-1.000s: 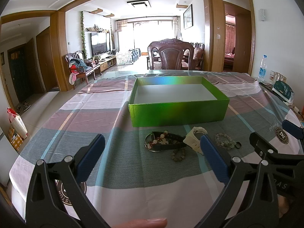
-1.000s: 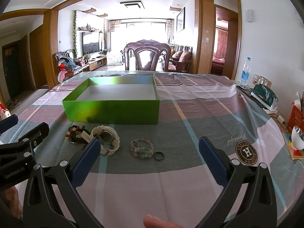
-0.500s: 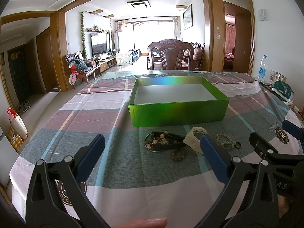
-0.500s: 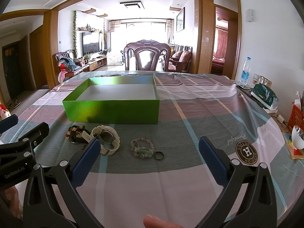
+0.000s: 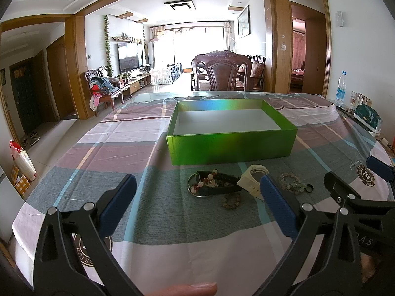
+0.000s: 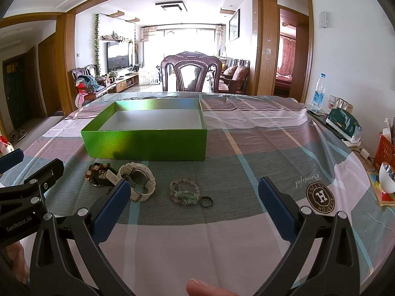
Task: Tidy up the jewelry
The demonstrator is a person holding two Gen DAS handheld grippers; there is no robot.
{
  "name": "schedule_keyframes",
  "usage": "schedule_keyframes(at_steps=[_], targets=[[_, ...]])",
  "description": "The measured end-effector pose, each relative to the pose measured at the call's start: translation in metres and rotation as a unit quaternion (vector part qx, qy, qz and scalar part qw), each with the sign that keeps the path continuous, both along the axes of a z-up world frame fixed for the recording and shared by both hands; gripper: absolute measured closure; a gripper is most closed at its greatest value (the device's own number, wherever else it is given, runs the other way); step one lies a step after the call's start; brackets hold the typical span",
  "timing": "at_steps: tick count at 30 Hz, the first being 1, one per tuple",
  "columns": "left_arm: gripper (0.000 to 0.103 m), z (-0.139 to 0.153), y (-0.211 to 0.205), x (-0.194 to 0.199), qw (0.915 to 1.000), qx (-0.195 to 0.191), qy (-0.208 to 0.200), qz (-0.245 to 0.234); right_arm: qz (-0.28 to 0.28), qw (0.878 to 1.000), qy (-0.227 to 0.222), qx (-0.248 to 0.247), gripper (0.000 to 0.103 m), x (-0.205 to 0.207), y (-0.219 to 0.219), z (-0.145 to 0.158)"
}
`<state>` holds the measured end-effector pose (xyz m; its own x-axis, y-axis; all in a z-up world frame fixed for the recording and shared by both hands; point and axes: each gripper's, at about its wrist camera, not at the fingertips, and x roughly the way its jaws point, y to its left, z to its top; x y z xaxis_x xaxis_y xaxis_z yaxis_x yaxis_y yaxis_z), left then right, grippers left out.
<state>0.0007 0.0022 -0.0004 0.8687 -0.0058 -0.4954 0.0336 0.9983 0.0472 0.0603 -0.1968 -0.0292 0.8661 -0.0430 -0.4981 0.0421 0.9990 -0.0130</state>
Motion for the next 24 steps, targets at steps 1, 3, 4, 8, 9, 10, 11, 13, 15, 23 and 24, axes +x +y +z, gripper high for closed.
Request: schedule_keyframes(at_steps=[1,3,4,8,9,10,11,13,15,23,24], targets=[[0.004,0.000,0.000,0.000,1.0000,0.000,0.000,0.000,0.000,1.000,0.000,0.000,0.002,0.000,0.000,0.000],[0.004,0.000,0.001,0.000,1.0000,0.000,0.000,0.000,0.000,1.000,0.000,0.000,0.002,0.000,0.001,0.000],[0.004,0.000,0.001,-0.001,1.0000,0.001,0.000,0.000,0.000,1.000,0.000,0.000,0.002,0.000,0.001,-0.001],[0.004,0.000,0.000,0.000,1.0000,0.000,0.000,0.000,0.000,1.000,0.000,0.000,0.002,0.000,0.000,0.000],[0.004,0.000,0.000,0.000,1.0000,0.000,0.000,0.000,0.000,1.000,0.000,0.000,0.002,0.000,0.000,0.000],[0.004,0.000,0.000,0.000,1.0000,0.000,0.000,0.000,0.000,1.000,0.000,0.000,0.002,0.000,0.001,-0.001],[0.004,0.000,0.000,0.000,1.0000,0.000,-0.001,0.000,0.000,1.000,0.000,0.000,0.002,0.000,0.000,0.000],[0.004,0.000,0.000,0.000,1.0000,0.000,0.000,0.000,0.000,1.000,0.000,0.000,0.002,0.000,0.001,-0.001],[0.004,0.000,0.000,0.000,1.0000,0.000,0.000,0.000,0.000,1.000,0.000,0.000,0.002,0.000,0.000,0.000],[0.004,-0.011,0.002,0.010,0.9994,0.004,0.034,0.000,-0.010,0.999,0.035,-0.040,0.002,0.018,0.001,-0.010],[0.004,-0.014,0.002,0.015,0.9988,0.002,0.048,-0.001,-0.010,0.998,0.049,-0.038,0.002,0.023,-0.001,-0.017]])
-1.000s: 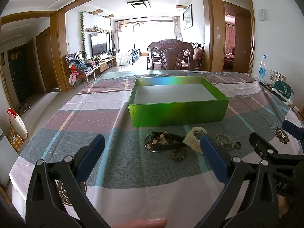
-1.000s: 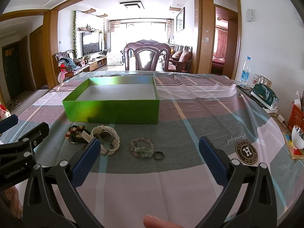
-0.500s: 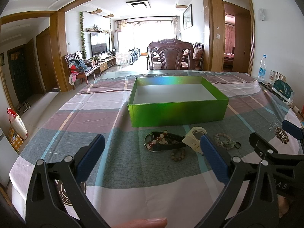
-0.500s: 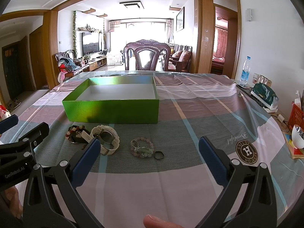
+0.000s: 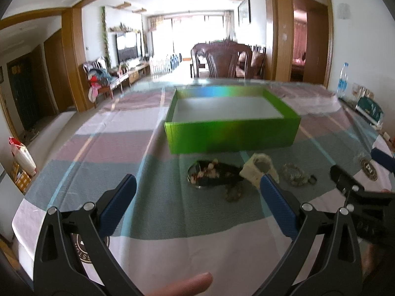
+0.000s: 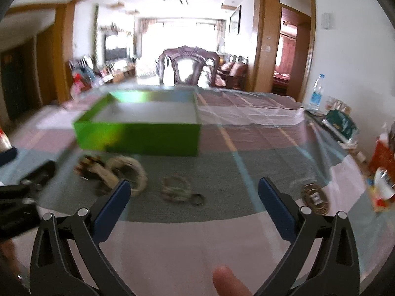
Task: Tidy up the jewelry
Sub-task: 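Move the left tool down to the black strap watch and open it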
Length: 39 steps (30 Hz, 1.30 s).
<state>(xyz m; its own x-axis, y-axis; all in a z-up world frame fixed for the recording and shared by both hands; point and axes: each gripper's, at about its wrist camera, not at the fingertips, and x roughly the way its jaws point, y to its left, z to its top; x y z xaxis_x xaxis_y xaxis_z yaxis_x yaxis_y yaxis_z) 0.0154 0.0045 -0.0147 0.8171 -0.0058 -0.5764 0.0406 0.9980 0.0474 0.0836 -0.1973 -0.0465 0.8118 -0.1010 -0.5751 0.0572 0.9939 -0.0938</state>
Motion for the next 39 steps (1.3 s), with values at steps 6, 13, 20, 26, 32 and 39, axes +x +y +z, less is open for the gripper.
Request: schedule_keyframes(at_steps=[6,13,20,26,32,39], targets=[[0.013,-0.014,0.003,0.024,0.9978,-0.023,0.062,-0.007,-0.026,0.989,0.124,0.073,0.053,0.027,-0.053,-0.036],[0.037,-0.022,0.007,0.054,0.9933,-0.035,0.110,-0.010,0.000,0.973,0.161,0.167,0.074,0.034,-0.076,-0.041],[0.067,-0.036,0.016,0.094,0.9857,-0.032,0.165,0.017,0.132,0.967,0.163,0.142,0.075,0.058,-0.006,-0.012],[0.051,-0.035,0.013,0.101,0.9832,-0.055,0.173,-0.020,0.210,0.947,0.184,0.158,0.074,0.077,0.036,-0.009],[0.085,-0.047,0.008,0.119,0.9799,-0.031,0.195,-0.027,0.175,0.951,0.198,0.161,0.074,0.093,0.023,-0.024],[0.094,-0.041,0.034,0.116,0.9800,-0.069,0.187,-0.002,0.107,0.964,0.176,0.166,0.074,0.101,-0.015,-0.022]])
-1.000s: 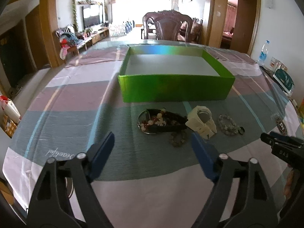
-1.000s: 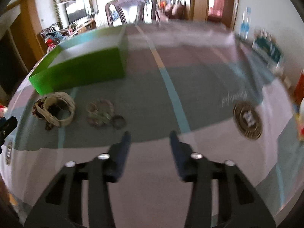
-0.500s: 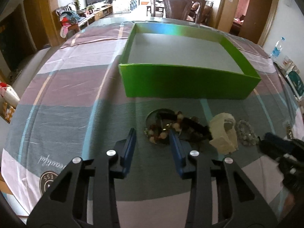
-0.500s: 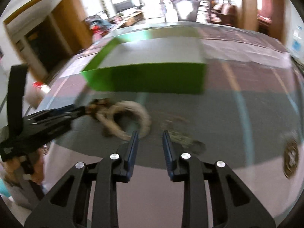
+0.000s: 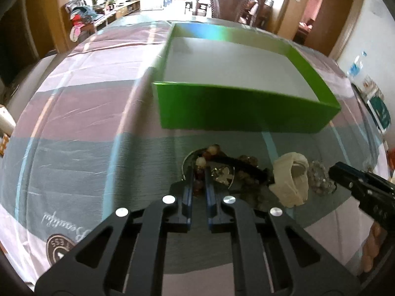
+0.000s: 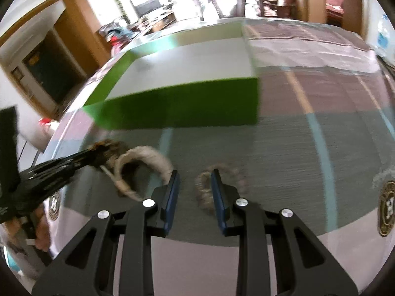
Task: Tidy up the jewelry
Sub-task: 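Move the left tool down to the black strap watch and open it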
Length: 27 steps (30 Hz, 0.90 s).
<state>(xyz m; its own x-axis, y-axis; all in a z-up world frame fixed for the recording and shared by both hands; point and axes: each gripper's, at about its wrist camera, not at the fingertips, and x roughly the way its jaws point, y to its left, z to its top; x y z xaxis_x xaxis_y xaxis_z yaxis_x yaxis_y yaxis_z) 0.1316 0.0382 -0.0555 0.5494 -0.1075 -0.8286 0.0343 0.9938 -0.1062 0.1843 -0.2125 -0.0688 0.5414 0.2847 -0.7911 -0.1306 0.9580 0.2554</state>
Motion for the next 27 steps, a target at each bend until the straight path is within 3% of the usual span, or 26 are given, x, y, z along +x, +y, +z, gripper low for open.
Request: schedule_keyframes(at_steps=[12,17,20,27], targets=[[0.095,0.041,0.001,-0.030,0.9975,-0.035,-0.052,-0.034,-0.037,0.999,0.003,-0.008,0.074,-0.005,-0.018,-0.005],[0.094,0.036,0.015,-0.023,0.9990,-0.004,-0.039,0.021,-0.065,0.997,0.010,-0.036,0.073,-0.007,-0.029,-0.006],[0.072,0.023,0.025,-0.025,0.9992,0.002,-0.017,0.036,-0.071,0.997,0.013,-0.041,0.067,-0.009,-0.036,-0.008],[0.057,0.004,0.018,-0.041,0.9999,0.003,0.011,0.007,-0.082,0.996,0.030,-0.035,0.064,-0.009,-0.044,-0.018]])
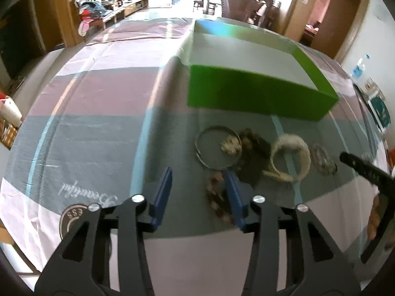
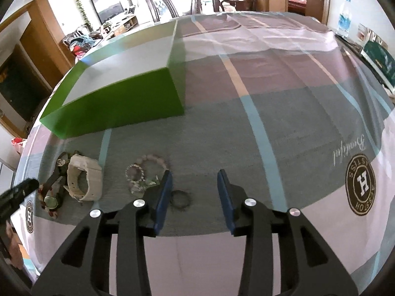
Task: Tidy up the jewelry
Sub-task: 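Move the left tool down to the black strap watch and open it, then close the left tool on the black strap watch and lift it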
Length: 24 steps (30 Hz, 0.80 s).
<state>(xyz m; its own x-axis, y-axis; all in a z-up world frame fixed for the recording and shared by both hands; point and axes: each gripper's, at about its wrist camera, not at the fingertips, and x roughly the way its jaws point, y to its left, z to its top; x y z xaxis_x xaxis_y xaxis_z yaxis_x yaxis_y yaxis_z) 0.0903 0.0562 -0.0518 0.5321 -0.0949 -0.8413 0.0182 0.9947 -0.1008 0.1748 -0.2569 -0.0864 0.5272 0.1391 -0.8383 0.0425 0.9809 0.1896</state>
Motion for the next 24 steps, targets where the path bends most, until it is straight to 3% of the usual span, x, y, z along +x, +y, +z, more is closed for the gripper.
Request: schedule_keyframes(at_steps=[10,16,22,24], targets=[[0.051,-0.006,-0.027,-0.021,0.9979,-0.020,0.003,-0.062,0.019,1.000,0.008,0.005,0.063,-0.008,0.013,-0.007],[0.049,-0.018,-0.033,-0.009,0.9953,-0.057,0.025,-0.075,0.019,1.000,0.007,0.007,0.059,-0.009,0.015,-0.007],[0.053,-0.010,-0.029,-0.009,0.9958,-0.051,0.011,-0.075,0.017,1.000,0.008,0.007,0.059,-0.012,0.015,-0.007],[0.061,-0.014,-0.028,-0.006,0.9957,-0.051,0.021,-0.074,0.015,1.000,0.008,0.006,0.059,-0.011,0.015,-0.008]])
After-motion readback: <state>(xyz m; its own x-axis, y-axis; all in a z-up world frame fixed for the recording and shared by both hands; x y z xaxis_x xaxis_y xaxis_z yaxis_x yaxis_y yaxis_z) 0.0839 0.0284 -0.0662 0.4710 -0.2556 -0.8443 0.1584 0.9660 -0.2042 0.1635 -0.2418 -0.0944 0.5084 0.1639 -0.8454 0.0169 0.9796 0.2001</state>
